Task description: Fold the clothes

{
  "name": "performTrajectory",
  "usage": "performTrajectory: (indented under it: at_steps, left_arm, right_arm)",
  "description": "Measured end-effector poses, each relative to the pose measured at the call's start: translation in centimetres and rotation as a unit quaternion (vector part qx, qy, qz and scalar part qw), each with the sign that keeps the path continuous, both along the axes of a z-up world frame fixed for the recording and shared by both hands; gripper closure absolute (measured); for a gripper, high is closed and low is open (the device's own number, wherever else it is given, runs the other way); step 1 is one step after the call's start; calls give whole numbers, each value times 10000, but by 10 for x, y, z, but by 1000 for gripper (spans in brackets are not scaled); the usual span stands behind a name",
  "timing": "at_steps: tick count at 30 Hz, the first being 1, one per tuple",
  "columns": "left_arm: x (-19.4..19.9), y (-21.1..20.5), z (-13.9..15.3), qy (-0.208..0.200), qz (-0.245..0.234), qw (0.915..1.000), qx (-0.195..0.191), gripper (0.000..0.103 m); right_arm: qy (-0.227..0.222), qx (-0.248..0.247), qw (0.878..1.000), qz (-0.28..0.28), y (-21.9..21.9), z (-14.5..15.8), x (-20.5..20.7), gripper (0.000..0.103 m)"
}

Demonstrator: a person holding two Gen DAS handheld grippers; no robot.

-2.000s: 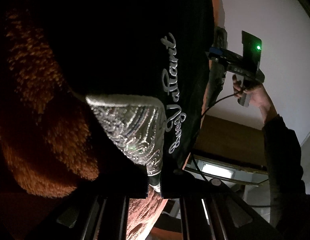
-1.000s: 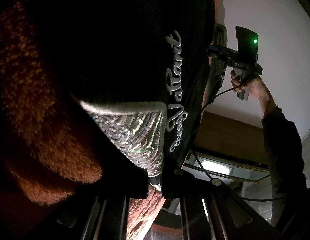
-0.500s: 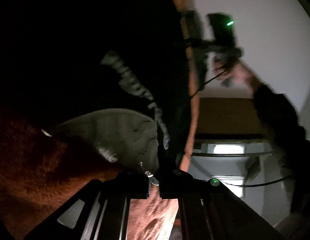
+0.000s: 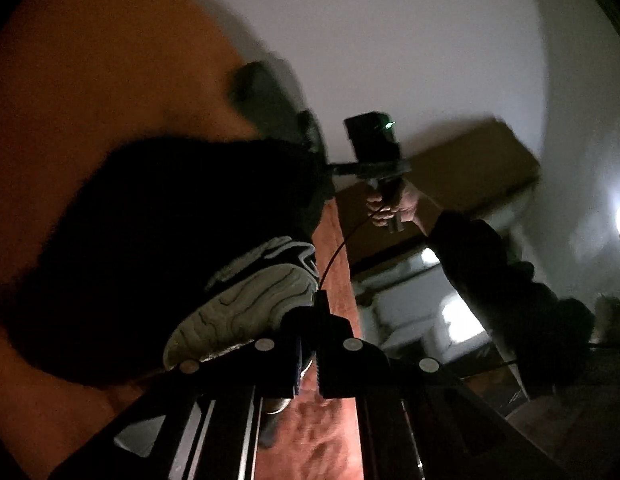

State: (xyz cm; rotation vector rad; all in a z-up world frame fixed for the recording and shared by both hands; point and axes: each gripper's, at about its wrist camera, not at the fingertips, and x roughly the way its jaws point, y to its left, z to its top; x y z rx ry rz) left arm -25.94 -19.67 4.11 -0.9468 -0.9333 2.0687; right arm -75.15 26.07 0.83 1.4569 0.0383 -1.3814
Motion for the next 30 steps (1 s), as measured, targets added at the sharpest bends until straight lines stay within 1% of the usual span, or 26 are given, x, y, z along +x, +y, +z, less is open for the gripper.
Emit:
performTrajectory:
  at_steps: [1,3,6,7,8,9,10,11,12,13,14,16,17,19,20,21,22,24,25,26,28,30]
  left_arm:
    - [-10,-4,19,205,-143,9995,-218,98]
    - [-26,-13,54,592,-427,9955,-600,98]
    - [-52,-15,102,1175,-735,9851,-1022,98]
    - [-57,-11,116,1405,-798,9799,-1172,98]
    - [-59,-9,127,1638,-885,9739,-1298,98]
    - [-59,-6,136,1896,-958,9666,-1434,98]
    - [-53,-2,139,2140,-1020,9587,-1571,98]
    - [-46,2,136,2319,-1094,9516,-1692,98]
    - [-38,7,128,2425,-1172,9462,-1793,97]
    - [-28,15,111,2419,-1277,9432,-1887,97]
    - [-21,22,88,2371,-1375,9410,-1984,97]
    - [-13,35,42,2209,-1465,9406,-2123,97]
    - [-8,40,17,2042,-1489,9430,-2164,97]
    - [4,44,-40,1305,-1430,9591,-2065,97]
    - [12,47,-63,1000,-1400,9642,-2015,97]
    - [23,51,-80,831,-1389,9664,-1999,97]
    - [32,57,-93,723,-1390,9663,-2040,97]
    - [44,63,-103,708,-1421,9618,-2231,97]
    - [47,64,-104,697,-1408,9608,-2285,97]
    - [46,66,-105,680,-1387,9606,-2311,96]
    - [48,66,-106,703,-1374,9604,-2319,96]
    - [55,62,-108,749,-1374,9594,-2345,96]
  right_arm:
    - [58,-145,9998,-151,18,11,-1,96]
    - [199,-439,9979,-425,51,42,7,96]
    - [602,-1035,9897,-787,93,111,23,96]
    - [782,-1250,9848,-912,110,136,31,96]
    - [896,-1391,9810,-1015,122,149,41,96]
    - [968,-1506,9776,-1107,128,154,55,96]
    - [1044,-1537,9753,-1190,138,155,74,96]
    - [1049,-1503,9750,-1256,165,157,86,96]
    - [1004,-1458,9753,-1322,181,147,103,96]
    - [907,-1391,9755,-1442,187,126,124,96]
    - [788,-1311,9754,-1587,193,101,146,96]
    - [522,-1175,9747,-1828,204,46,190,96]
    - [362,-1128,9745,-1904,207,13,212,96]
    - [-145,-814,9741,-2104,208,-57,255,95]
    - [-371,-671,9736,-2148,203,-86,275,95]
    - [-535,-601,9731,-2161,200,-109,291,95]
    - [-681,-638,9700,-2244,201,-127,306,95]
    - [-750,-853,9628,-2454,211,-136,322,95]
    - [-701,-993,9582,-2591,216,-137,327,95]
    - [-579,-1029,9575,-2630,217,-135,329,95]
    - [-293,-992,9600,-2600,213,-129,333,95]
    - [-141,-927,9627,-2538,216,-125,328,95]
